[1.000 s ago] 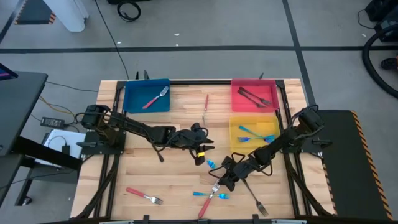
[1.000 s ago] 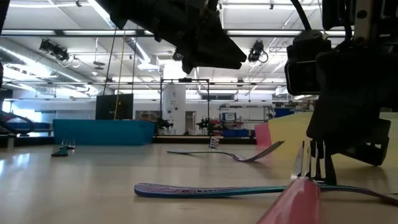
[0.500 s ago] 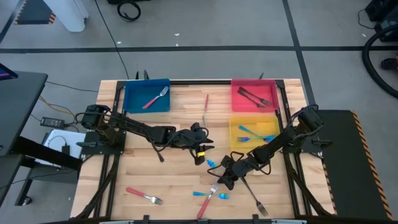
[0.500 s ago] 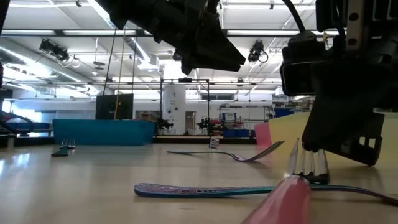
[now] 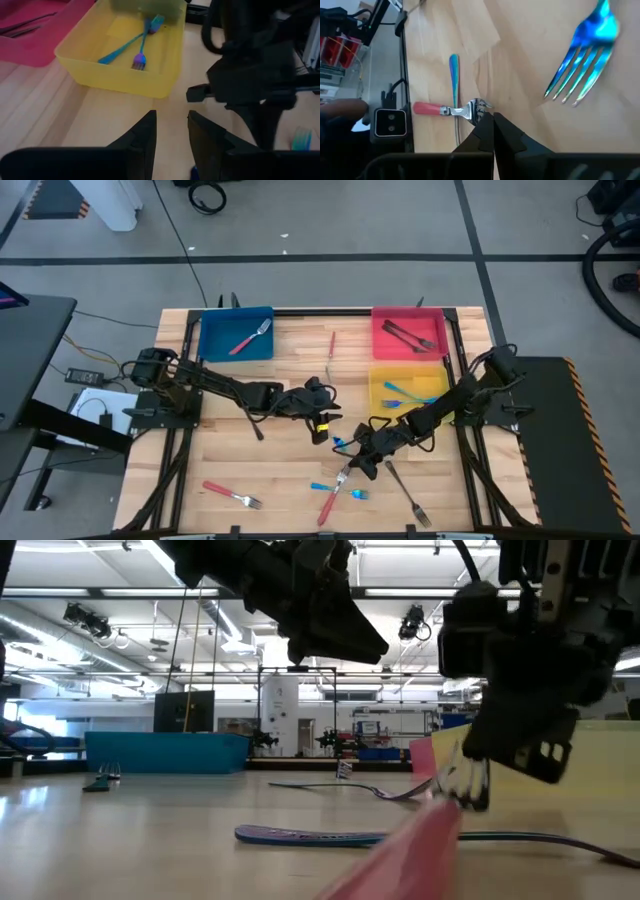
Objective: Sort silverware by color (type)
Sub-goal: Put the bottom right pink fork into the blue bin
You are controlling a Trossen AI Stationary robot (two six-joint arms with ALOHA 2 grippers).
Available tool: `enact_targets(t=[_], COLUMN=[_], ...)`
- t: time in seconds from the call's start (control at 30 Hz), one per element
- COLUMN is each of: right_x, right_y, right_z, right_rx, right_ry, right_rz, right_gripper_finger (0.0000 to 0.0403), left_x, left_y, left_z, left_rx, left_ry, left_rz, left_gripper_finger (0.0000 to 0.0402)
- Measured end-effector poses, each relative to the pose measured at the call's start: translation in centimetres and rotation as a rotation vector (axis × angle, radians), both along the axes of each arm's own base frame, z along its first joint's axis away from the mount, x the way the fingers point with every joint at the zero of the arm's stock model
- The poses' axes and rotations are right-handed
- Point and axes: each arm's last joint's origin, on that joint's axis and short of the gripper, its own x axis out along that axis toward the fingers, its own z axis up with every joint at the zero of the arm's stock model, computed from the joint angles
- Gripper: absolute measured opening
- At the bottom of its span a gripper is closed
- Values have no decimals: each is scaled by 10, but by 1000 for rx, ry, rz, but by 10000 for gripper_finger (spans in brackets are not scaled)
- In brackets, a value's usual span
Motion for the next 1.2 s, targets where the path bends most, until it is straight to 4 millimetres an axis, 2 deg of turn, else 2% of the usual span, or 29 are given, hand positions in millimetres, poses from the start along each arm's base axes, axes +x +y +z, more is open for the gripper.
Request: enact_targets(t=[0.33,0.7,1.0,1.2], right_x=[-25,-49,-70,-70], right_y=[-32,-45,-62,-78], right_z=[51,96,115,120], right_rx=[-207,-251,-389,-484], right_ry=[24,-91,-110,-123], right_rz=[-53,-71,-164,-199], right_gripper_finger=[1,0,0,0], left_x=[-3,-5,-4,-4], left_y=[9,10,10,13], left_z=[8,11,10,10], left_rx=[35,36,-53,-151], left_ry=[-1,2,15,16], left_rz=[4,5,-93,-67], left_gripper_finger=[110,110,110,110])
